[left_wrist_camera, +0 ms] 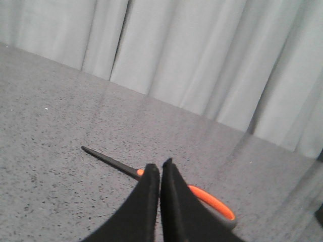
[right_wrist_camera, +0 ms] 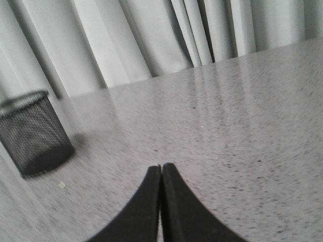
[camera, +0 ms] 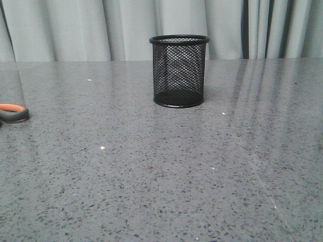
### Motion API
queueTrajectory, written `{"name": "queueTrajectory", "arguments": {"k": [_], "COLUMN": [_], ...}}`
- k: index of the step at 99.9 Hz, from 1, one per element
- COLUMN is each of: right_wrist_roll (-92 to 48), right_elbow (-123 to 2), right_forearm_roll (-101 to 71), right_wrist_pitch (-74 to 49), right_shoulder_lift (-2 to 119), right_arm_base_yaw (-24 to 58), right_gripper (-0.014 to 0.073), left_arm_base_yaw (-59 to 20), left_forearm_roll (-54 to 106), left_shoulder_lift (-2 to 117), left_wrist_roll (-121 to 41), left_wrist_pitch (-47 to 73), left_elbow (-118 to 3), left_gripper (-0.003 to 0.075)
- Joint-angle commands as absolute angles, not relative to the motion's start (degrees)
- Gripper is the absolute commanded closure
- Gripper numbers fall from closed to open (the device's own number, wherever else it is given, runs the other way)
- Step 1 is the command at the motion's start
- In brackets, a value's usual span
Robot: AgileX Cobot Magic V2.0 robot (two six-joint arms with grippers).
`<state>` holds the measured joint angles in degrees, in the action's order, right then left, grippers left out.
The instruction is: Put scissors into bucket
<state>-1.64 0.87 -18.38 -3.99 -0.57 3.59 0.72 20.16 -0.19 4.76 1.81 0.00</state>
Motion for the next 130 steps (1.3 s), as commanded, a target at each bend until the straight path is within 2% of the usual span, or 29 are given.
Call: {"name": "queueTrajectory", "arguments": {"k": [1,17,35,51,71,90,99,109,116,130], "right_wrist_roll": [-1.80,-1.80,-2.49,-2.49,-7.37,-12.56,-14.93,-14.93,-14.93,-15.06], "right_elbow": [1.06,-2.13,-11.89,-22.21,-33.52,-40.71,-42.62,-43.54,-43.91,-44.24], "right_forearm_roll": [-26.57,-31.71,-23.70,-16.23,-14.03,-14.31,-15.19,-15.44,-15.44,-15.44], "right_wrist_pitch": [2.26,1.38,-6.96,-15.22,-24.51,-31.60,-33.31,-33.85,-33.95,-34.31], "right_shoulder_lift": [-1.86,-1.86,1.53,11.44,26.84,36.75,39.04,40.30,40.68,40.80], "right_arm_base_yaw": [3.21,3.21,3.21,3.21,3.21,3.21,3.69,4.91,5.38,5.38], "right_gripper": [0.0638,0.0638,0.0638,0.0638,0.0638,0.0628,0.0536,0.0322,0.0218,0.0209], "left_arm_base_yaw": [0.48,0.48,0.48,0.48,0.48,-3.32,-7.13,-10.96,-12.97,-14.27], "left_forearm_roll": [28.59,35.27,25.76,16.51,15.83,14.75,10.70,5.41,2.03,-3.47], "left_shoulder_lift": [-1.66,-1.66,1.07,10.03,24.12,32.13,34.73,37.53,39.86,45.40], "left_wrist_roll": [5.34,5.34,2.70,-0.37,-11.57,-16.70,-18.83,-19.72,-21.87,-24.06], "left_wrist_pitch": [-3.14,-1.80,7.60,19.11,31.55,35.41,36.48,38.85,41.07,44.69], "left_elbow": [2.03,-0.95,-12.16,-25.80,-39.68,-45.97,-47.19,-48.21,-48.67,-50.28], "left_gripper": [0.0740,0.0740,0.0740,0.0740,0.0740,0.0738,0.0738,0.0729,0.0690,0.0531]}}
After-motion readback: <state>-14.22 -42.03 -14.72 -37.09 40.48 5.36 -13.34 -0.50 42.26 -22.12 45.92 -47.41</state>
